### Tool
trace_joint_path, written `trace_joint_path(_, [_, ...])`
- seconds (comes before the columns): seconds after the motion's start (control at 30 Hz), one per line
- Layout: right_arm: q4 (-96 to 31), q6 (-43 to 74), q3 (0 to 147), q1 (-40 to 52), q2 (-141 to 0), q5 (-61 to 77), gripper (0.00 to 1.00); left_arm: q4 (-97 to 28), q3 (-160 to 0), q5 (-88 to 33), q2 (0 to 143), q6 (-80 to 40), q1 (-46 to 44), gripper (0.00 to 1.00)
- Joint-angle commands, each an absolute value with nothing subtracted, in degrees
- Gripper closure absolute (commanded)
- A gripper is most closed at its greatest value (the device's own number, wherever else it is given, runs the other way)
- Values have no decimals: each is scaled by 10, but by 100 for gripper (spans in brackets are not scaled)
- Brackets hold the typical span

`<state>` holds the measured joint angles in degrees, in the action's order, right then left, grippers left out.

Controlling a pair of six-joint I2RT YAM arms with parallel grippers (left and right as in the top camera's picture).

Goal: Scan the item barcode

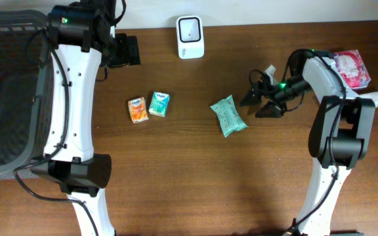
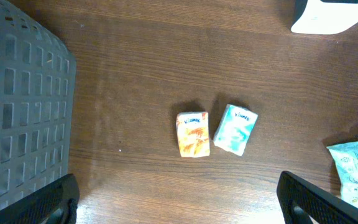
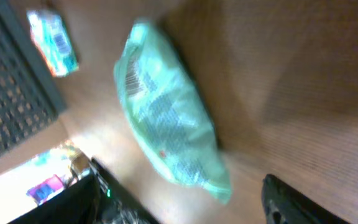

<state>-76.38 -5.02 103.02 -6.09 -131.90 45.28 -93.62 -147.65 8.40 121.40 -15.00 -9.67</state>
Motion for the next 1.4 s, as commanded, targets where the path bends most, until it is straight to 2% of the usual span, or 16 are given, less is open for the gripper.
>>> trace_joint_path(0.0, [-789,-112,1027,-45,-1317,405,17,-936,-1483,84,1209,-153,-97,1])
trace_joint_path(0.2, [-680,-65,946,-13,-1317,396,17,-936,-1483,84,1209,-153,-97,1])
trace_joint_path(0.27, [-662,-66,927,-3,-1317,414,20,-936,-1483,84,1209,-154,-97,1])
trace_joint_path(0.33, [-640,-66,910,13,-1317,418,42,-936,-1483,84,1210,-153,-97,1])
trace_joint_path(0.37, [-630,-66,907,24,-1317,418,57,-936,-1483,84,1209,-153,-97,1])
trace_joint_path(0.4, [-617,-65,908,36,-1317,418,83,-936,-1483,84,1209,-154,-97,1])
trace_joint_path(0.43, [-611,-54,910,41,-1317,418,96,-936,-1483,84,1209,-154,-97,1])
trace_joint_path(0.63, [-606,-43,1018,42,-1284,453,96,-936,-1483,84,1209,-154,-97,1])
trace_joint_path(0.8, [-567,-107,1118,70,-1192,461,96,-936,-1483,84,1209,-154,-97,1])
trace_joint_path(0.93, [-491,-107,1125,107,-1167,461,96,-936,-1483,84,1209,-153,-97,1])
trace_joint_path(1.1, [-456,-107,1125,143,-1167,454,96,-936,-1483,84,1209,-154,-97,1])
trace_joint_path(1.27, [-481,-54,1125,143,-1167,304,96,-936,-1483,84,1209,-154,-97,1])
trace_joint_path(1.33, [-533,18,1124,143,-1169,124,96,-936,-1483,84,1209,-154,-97,1])
trace_joint_path(1.37, [-575,88,1124,143,-1177,-24,96,-936,-1483,84,1209,-154,-97,1])
